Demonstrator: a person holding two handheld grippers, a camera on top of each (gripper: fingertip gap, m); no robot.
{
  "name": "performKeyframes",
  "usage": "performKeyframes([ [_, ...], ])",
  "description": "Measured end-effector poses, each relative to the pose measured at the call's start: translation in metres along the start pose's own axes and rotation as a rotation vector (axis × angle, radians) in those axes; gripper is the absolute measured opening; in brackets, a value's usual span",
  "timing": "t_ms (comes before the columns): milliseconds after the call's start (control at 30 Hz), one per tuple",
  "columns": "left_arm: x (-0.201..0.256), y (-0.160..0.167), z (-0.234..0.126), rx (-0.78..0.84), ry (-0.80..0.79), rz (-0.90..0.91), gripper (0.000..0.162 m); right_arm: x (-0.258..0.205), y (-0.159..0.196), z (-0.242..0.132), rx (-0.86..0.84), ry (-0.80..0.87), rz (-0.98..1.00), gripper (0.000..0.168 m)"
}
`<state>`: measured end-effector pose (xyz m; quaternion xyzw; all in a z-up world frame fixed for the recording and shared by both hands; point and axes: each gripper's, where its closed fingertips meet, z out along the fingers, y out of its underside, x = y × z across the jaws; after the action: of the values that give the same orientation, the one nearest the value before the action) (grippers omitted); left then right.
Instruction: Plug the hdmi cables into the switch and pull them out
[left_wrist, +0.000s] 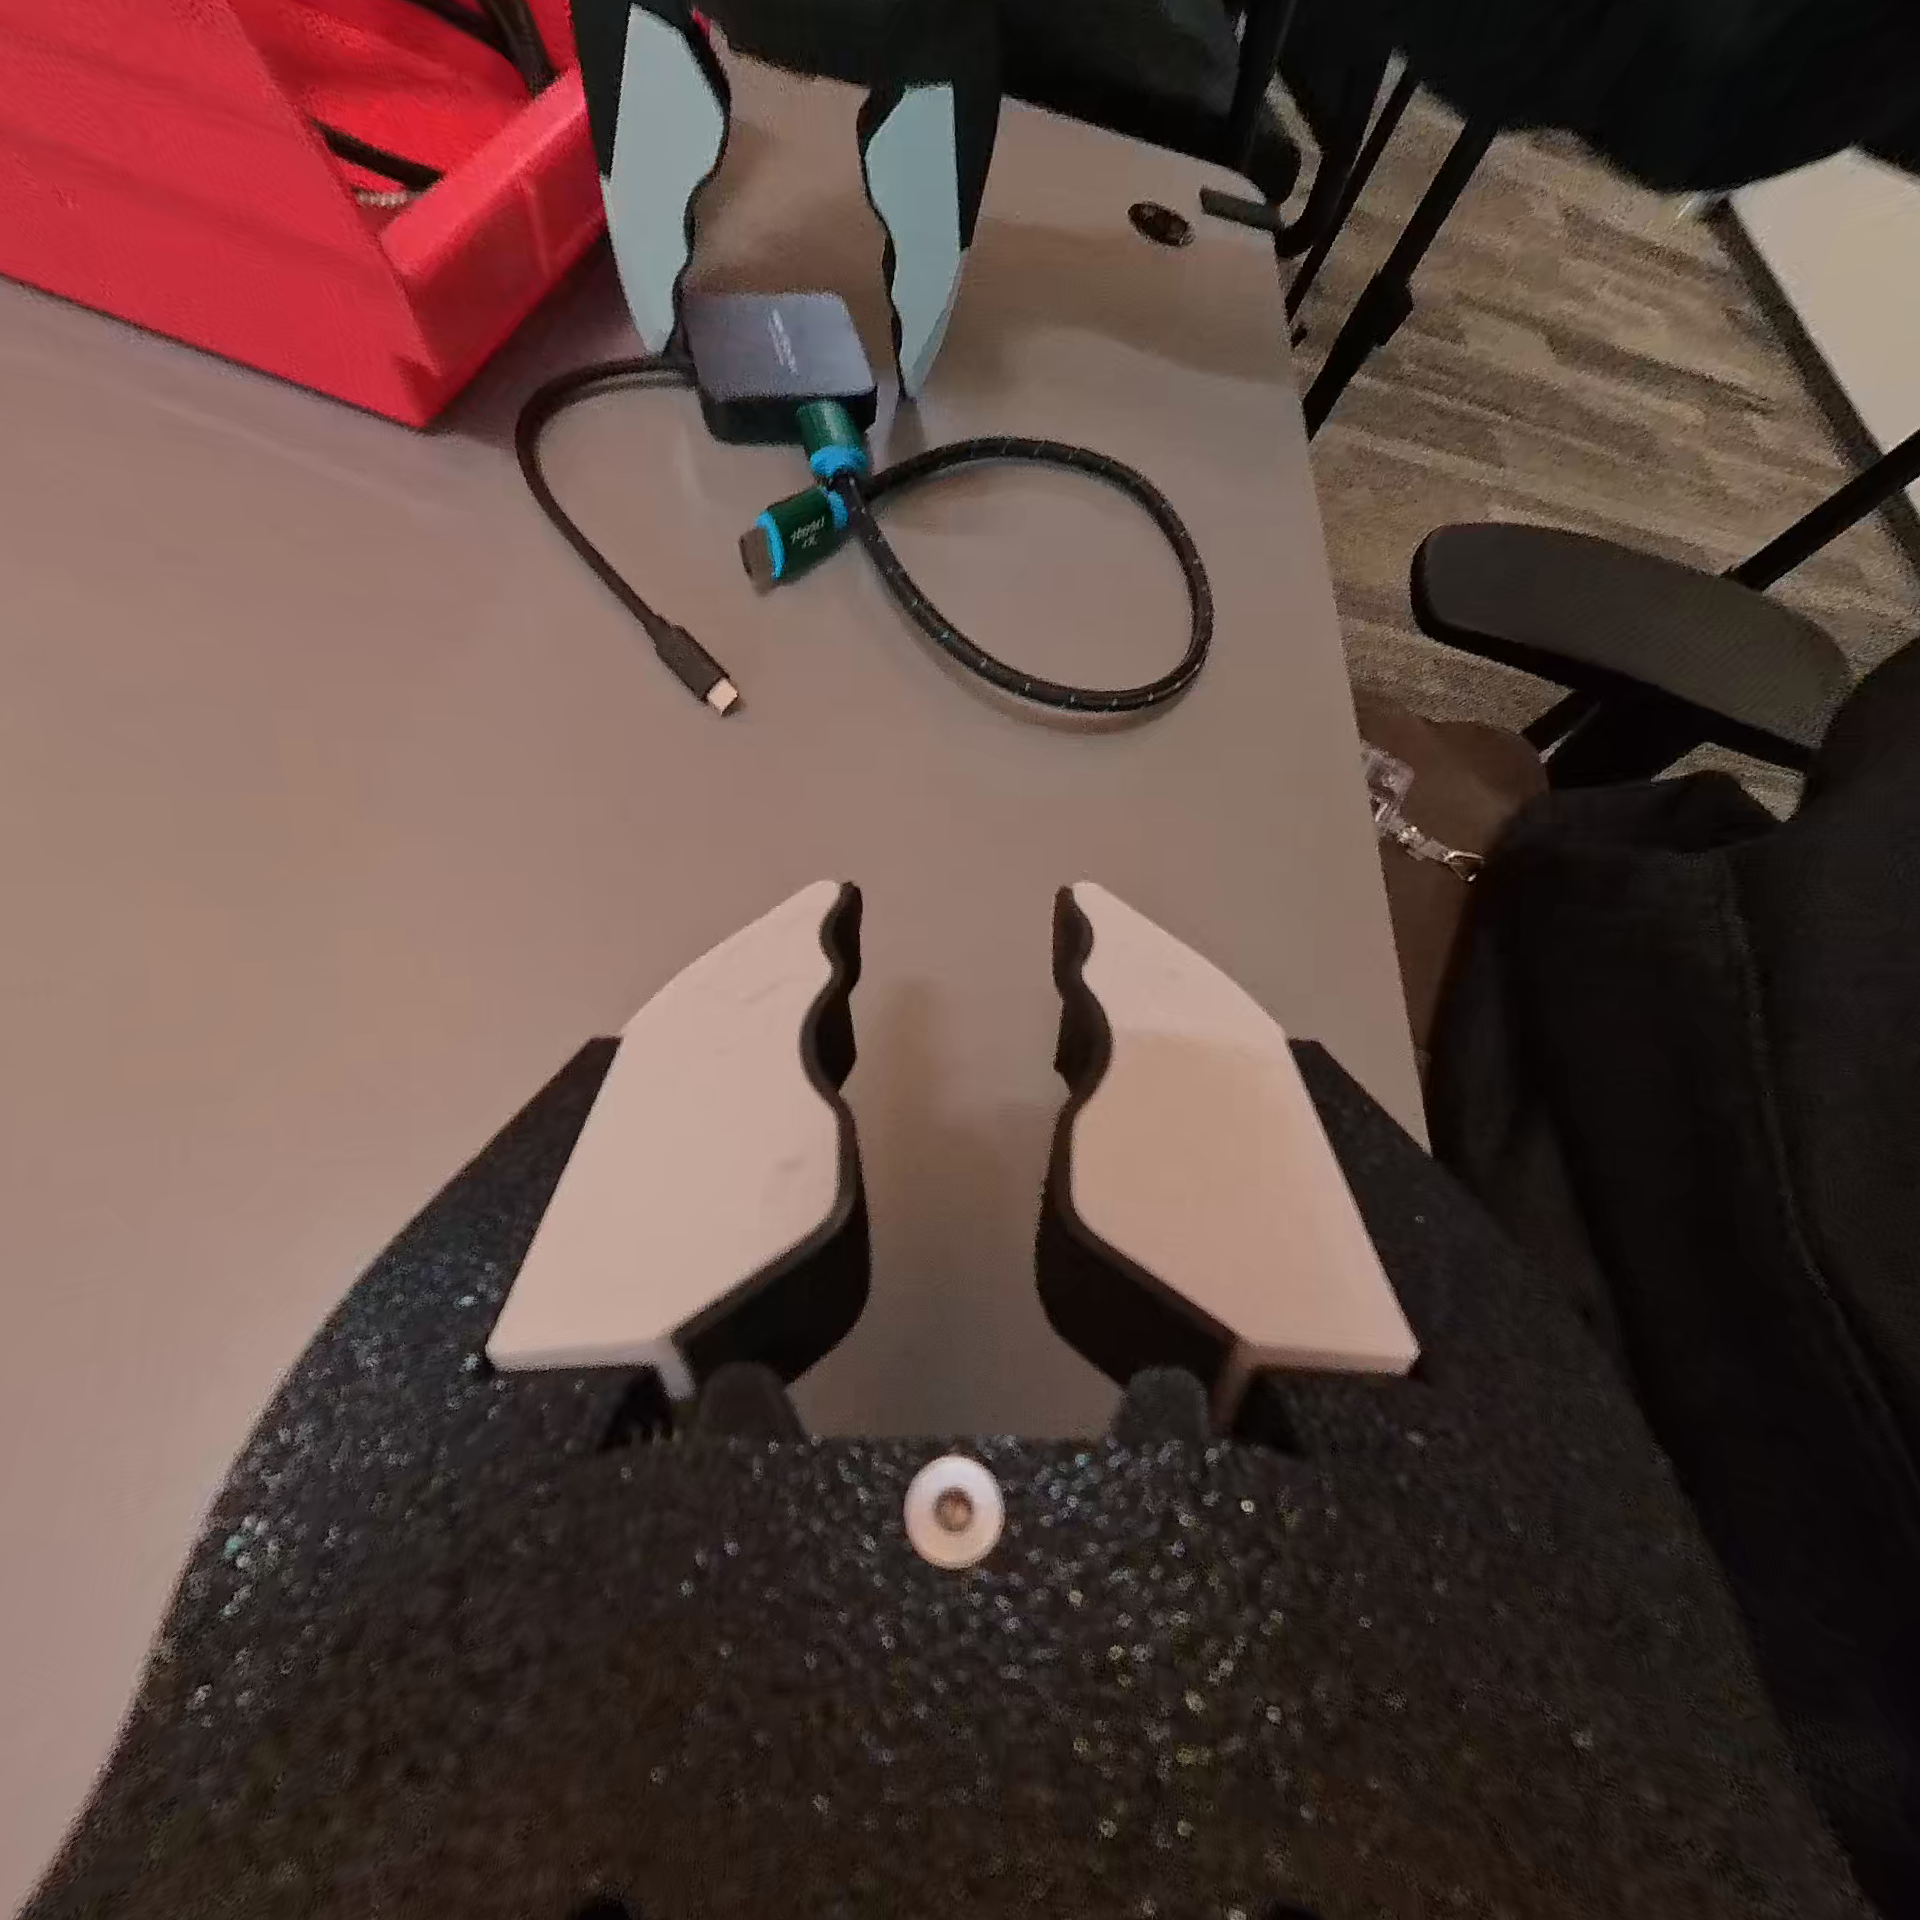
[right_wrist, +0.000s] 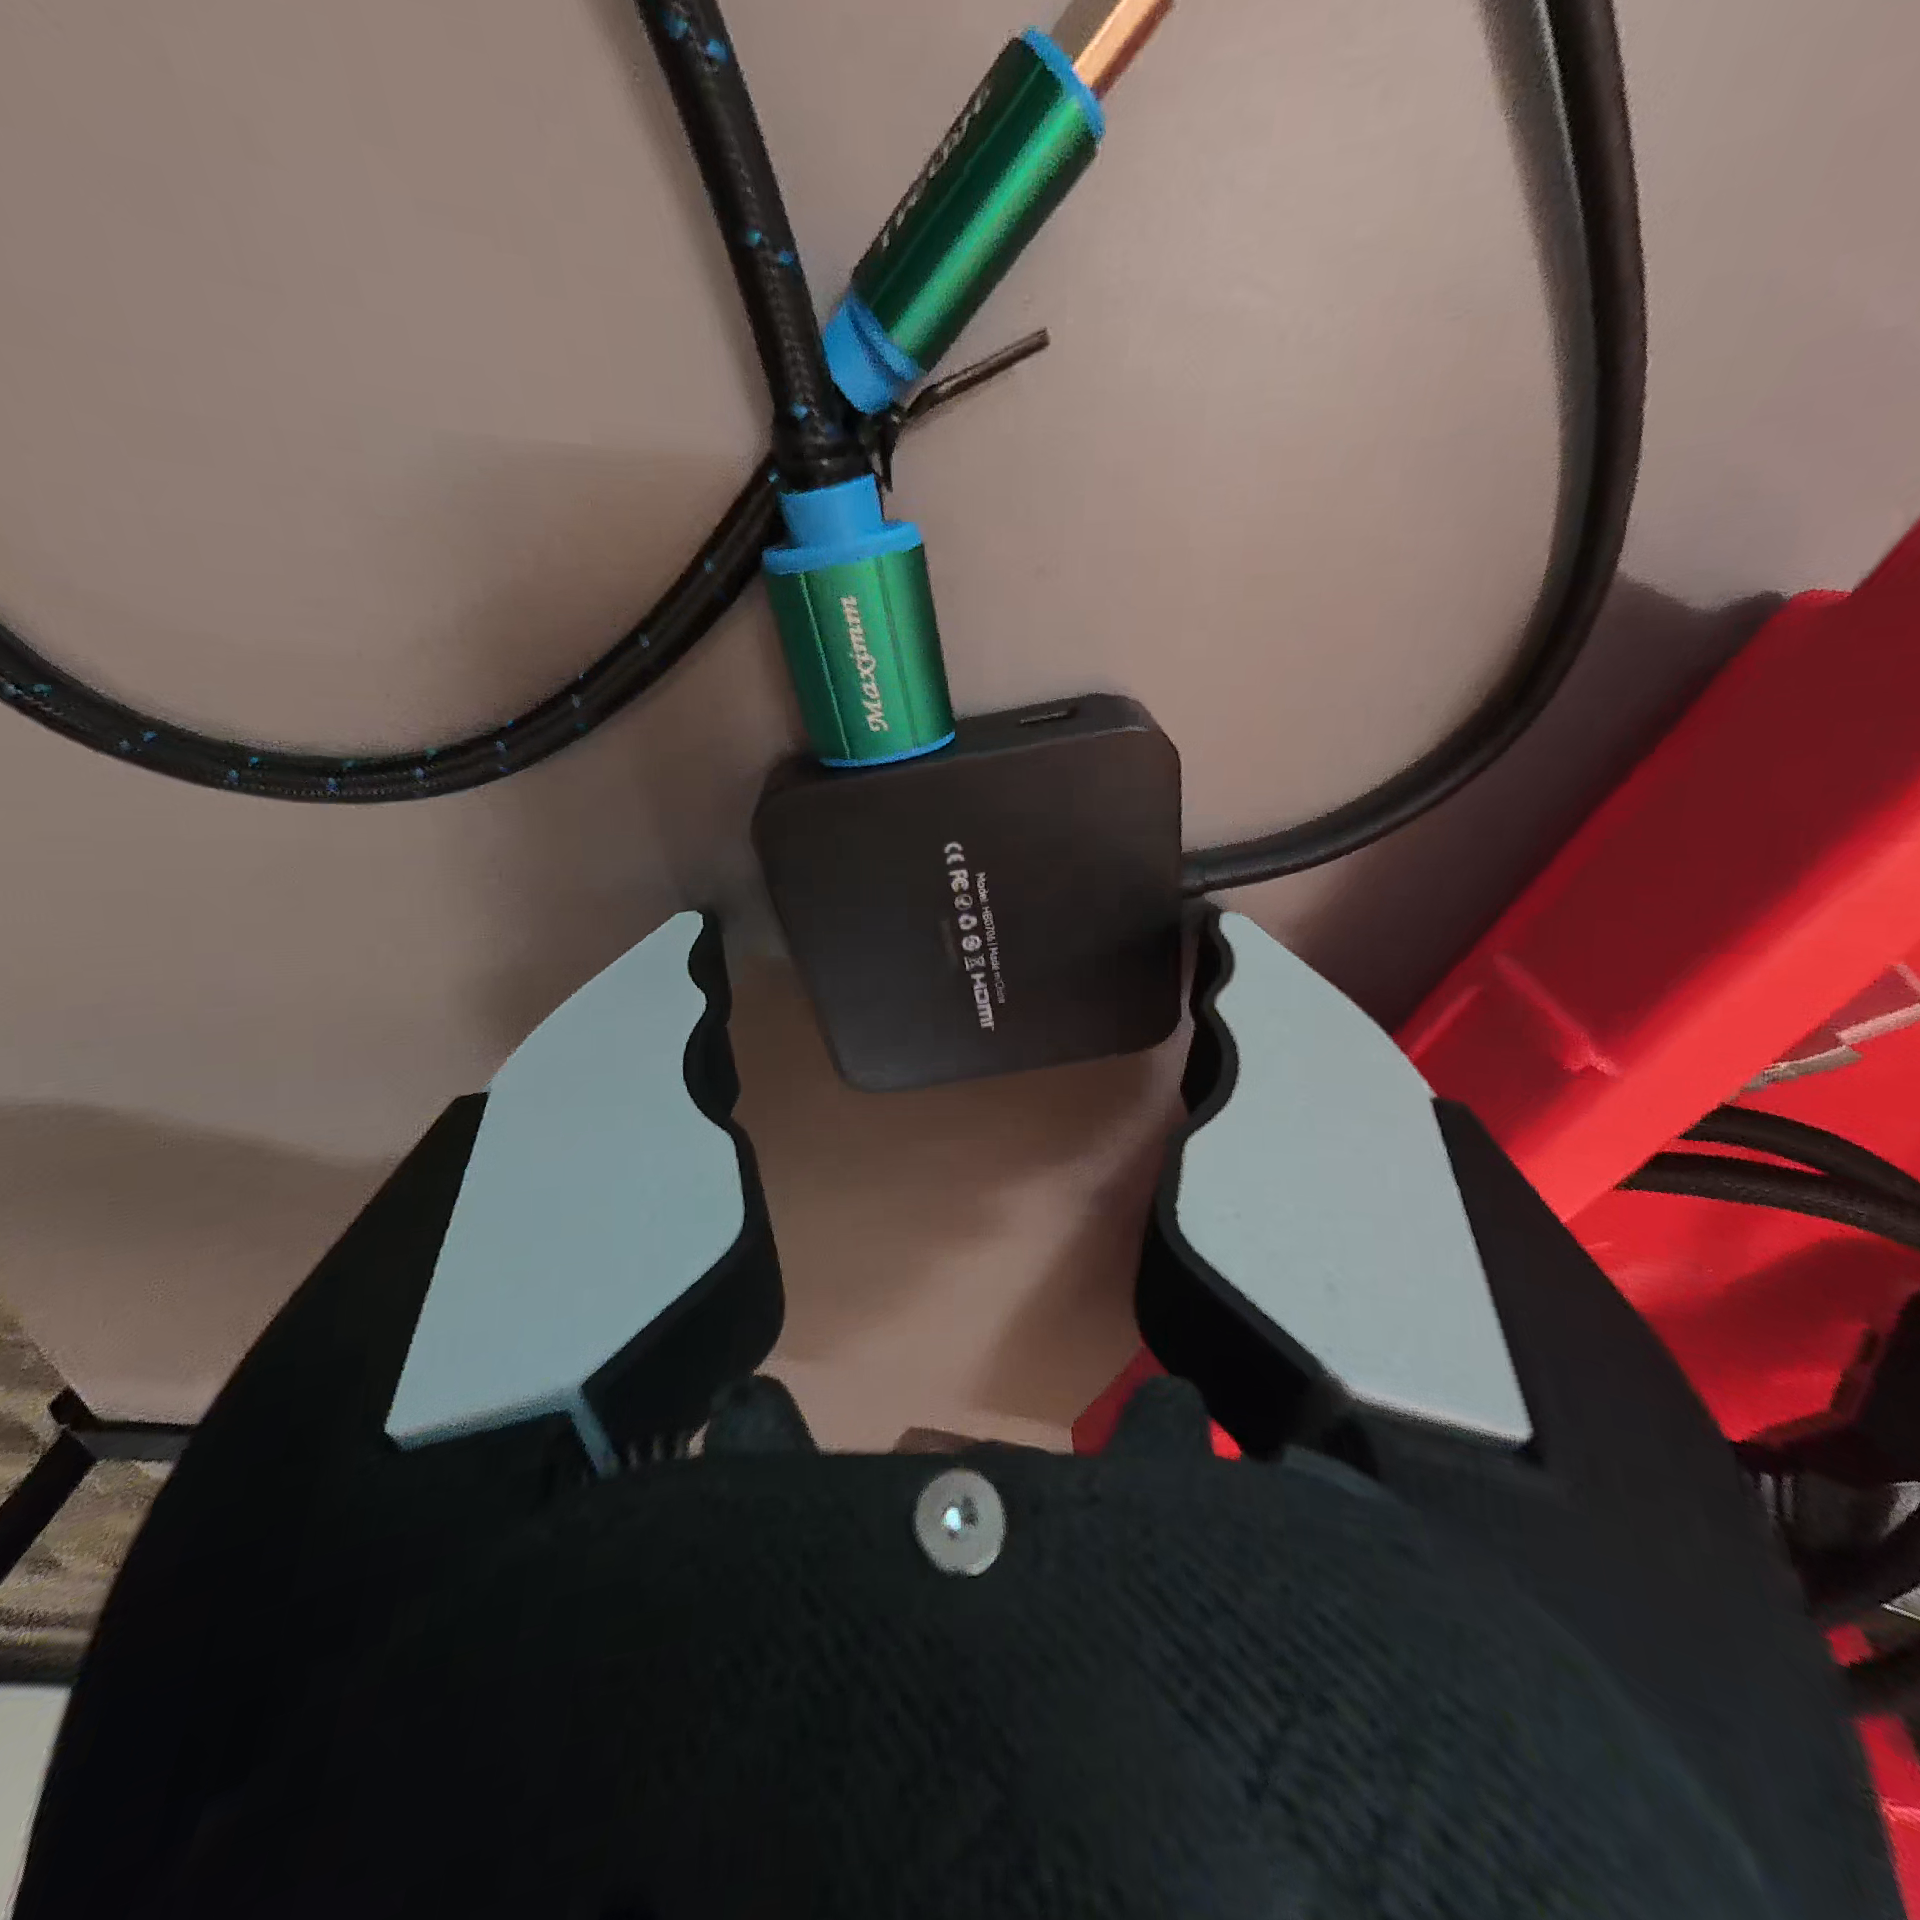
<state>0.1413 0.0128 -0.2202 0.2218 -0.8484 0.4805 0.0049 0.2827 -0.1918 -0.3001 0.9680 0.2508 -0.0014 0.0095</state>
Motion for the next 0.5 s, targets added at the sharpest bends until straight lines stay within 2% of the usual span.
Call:
performKeyframes([
  [67, -0.002, 0.005, 0.000, -0.032, -0.013, -0.003, 0.034, -0.003, -0.005, -0.002, 0.021, -0.003, -0.019, 0.069],
  [167, -0.004, 0.007, -0.004, -0.044, -0.034, 0.012, 0.034, -0.012, -0.009, -0.007, -0.008, -0.028, 0.007, 0.069],
  [233, -0.005, 0.007, -0.007, -0.037, -0.042, 0.011, 0.034, -0.017, -0.018, -0.025, 0.020, -0.018, 0.016, 0.069],
  [367, -0.012, 0.008, -0.014, -0.021, -0.068, -0.009, 0.033, 0.004, -0.025, -0.113, 0.159, 0.162, 0.080, 0.068],
  [500, -0.017, 0.004, -0.020, 0.014, -0.081, -0.050, 0.031, 0.039, 0.015, -0.225, 0.178, 0.411, 0.220, 0.068],
])
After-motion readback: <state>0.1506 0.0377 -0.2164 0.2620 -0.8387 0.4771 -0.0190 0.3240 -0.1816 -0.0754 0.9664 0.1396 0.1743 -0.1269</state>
